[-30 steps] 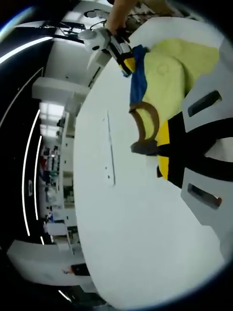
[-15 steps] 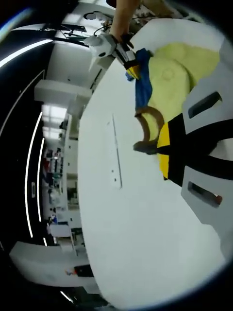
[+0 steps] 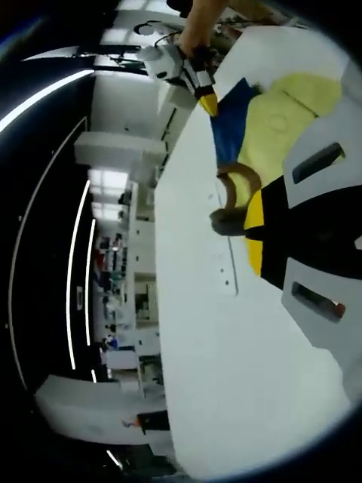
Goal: Fold the garment on the visible template until the final outline fits inside the template.
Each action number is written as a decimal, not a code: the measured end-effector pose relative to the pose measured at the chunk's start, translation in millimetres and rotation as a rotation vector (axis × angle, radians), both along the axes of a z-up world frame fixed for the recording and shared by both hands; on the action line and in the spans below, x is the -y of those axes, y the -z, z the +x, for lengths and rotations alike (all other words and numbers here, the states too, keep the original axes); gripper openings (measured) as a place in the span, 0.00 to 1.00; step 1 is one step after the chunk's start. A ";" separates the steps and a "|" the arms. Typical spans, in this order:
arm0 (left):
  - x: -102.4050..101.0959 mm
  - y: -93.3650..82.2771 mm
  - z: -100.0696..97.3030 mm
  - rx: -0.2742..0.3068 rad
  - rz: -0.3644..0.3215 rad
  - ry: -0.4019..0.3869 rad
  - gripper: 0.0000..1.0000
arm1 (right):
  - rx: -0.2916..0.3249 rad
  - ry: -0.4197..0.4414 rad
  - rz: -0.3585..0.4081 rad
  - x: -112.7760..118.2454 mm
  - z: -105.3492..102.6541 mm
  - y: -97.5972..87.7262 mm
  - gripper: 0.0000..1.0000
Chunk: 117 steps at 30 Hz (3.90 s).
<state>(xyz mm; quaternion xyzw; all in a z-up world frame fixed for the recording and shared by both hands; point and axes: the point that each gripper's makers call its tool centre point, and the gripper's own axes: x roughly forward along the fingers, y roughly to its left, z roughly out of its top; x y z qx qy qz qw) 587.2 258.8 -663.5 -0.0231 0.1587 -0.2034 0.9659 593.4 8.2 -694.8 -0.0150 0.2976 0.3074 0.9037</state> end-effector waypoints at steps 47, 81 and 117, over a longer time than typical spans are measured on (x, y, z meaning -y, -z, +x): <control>-12.2 58.1 65.0 -0.069 0.168 -0.083 0.21 | -0.036 0.114 -0.074 32.4 58.0 54.7 0.28; -45.8 55.2 -27.8 -0.106 0.178 -0.048 0.48 | -0.079 0.069 -0.043 97.7 -18.0 31.1 0.55; -14.5 132.9 -62.7 -0.282 0.162 -0.027 0.18 | -0.078 0.024 -0.253 104.9 20.7 103.2 0.10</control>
